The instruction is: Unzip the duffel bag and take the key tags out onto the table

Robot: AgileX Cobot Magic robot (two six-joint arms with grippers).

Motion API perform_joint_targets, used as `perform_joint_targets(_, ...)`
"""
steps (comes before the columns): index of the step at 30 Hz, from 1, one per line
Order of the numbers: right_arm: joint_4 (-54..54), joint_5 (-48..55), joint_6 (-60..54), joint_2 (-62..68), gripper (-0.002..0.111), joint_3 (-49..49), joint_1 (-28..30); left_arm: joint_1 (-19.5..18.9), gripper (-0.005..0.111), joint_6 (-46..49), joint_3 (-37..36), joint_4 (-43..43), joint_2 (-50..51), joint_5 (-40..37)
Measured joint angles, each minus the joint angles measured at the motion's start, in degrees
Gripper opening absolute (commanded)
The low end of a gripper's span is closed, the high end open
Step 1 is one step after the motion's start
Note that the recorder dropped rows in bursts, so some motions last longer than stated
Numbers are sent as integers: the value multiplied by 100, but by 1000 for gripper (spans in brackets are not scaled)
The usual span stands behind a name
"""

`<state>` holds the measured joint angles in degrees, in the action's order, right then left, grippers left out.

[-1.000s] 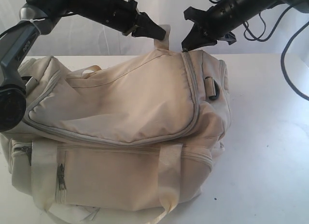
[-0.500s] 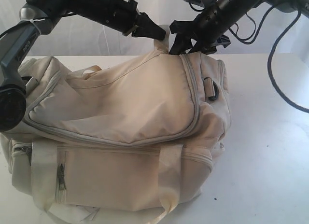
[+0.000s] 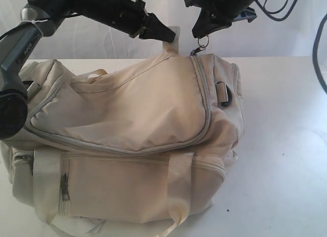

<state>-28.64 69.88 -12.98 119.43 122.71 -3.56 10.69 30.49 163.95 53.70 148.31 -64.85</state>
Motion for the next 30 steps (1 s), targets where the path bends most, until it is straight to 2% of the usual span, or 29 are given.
perform_joint_targets(14,20,6,-92,-779,0,-1097,-14,0,0,-136,0,-24,0,0)
perform_joint_targets(30,20,6,-538,-1285,0,-2073,-338,0,0,-249,0,-106,0,0)
